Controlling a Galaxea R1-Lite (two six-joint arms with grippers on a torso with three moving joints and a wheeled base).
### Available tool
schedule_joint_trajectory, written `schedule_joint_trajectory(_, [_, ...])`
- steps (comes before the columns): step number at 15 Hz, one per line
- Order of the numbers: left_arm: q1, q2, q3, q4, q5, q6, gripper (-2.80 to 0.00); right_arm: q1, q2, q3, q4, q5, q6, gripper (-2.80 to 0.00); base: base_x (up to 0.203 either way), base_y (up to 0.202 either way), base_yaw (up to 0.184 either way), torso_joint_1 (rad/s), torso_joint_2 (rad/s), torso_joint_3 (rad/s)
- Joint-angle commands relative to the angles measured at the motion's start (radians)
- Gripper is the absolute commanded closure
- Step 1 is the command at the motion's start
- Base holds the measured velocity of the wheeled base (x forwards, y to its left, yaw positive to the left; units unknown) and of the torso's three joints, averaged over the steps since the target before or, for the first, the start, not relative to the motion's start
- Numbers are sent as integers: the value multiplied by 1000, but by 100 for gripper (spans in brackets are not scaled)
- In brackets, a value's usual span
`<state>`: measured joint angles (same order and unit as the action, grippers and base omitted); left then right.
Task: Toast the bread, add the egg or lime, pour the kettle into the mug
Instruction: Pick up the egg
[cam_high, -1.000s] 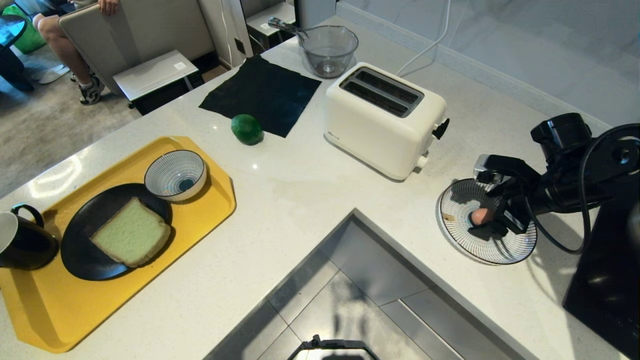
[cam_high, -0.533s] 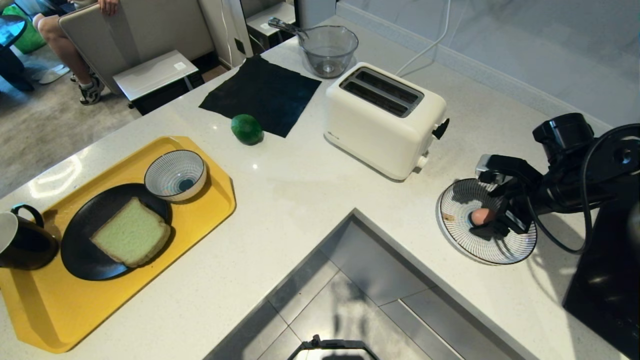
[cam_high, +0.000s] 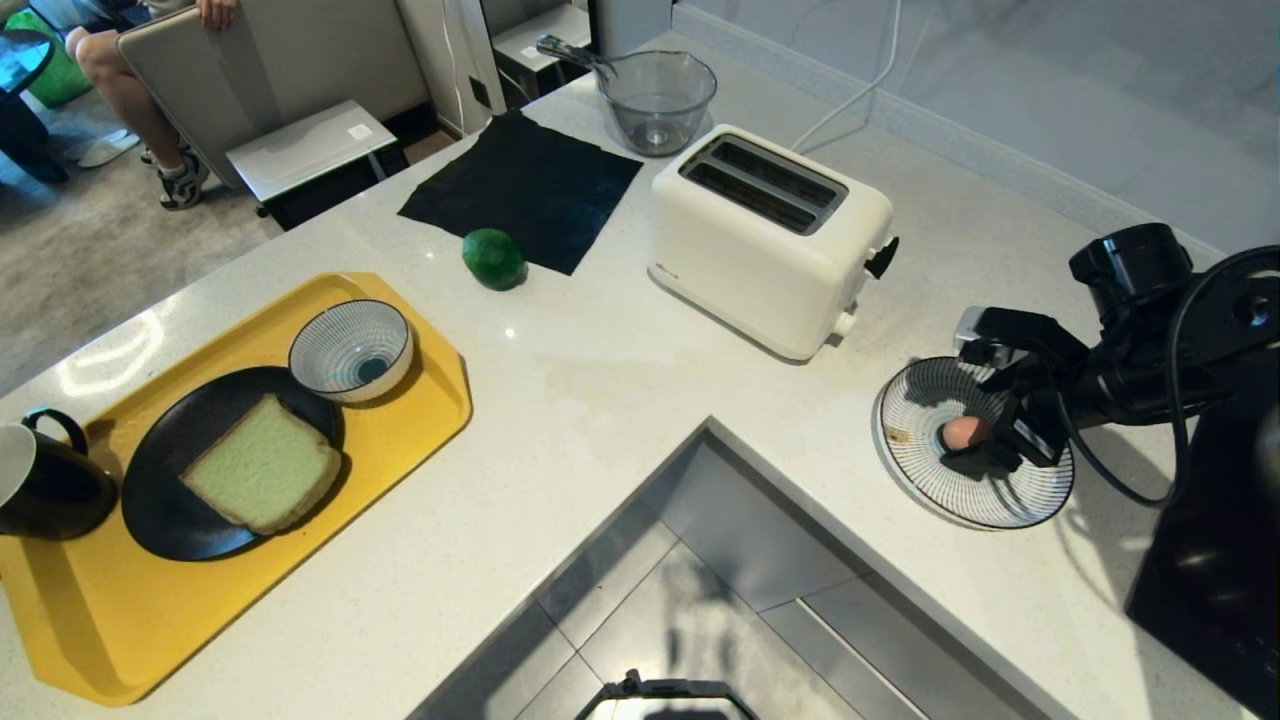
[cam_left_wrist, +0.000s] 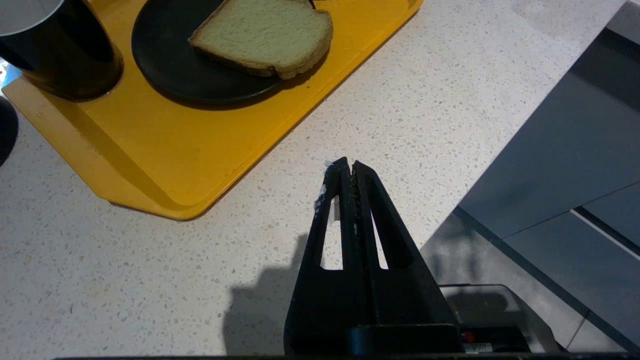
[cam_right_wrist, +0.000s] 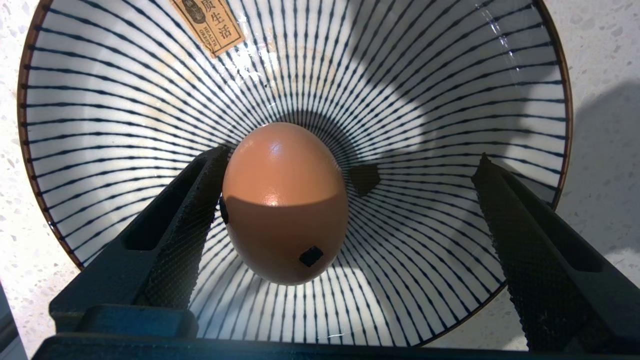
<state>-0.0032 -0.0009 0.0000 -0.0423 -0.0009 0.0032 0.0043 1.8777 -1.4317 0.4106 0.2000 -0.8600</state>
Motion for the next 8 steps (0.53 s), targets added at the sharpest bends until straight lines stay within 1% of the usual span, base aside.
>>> schedule_joint_trajectory(1, [0,-2,17,-1,1,0,0,0,-2,0,2,1,-5,-280,0,0,0,0,0,0])
schedule_joint_trajectory(8, [0,-2,17,-1,-1,1,0,-1,-1,13,3,-1,-5,-280,0,0,0,0,0,0])
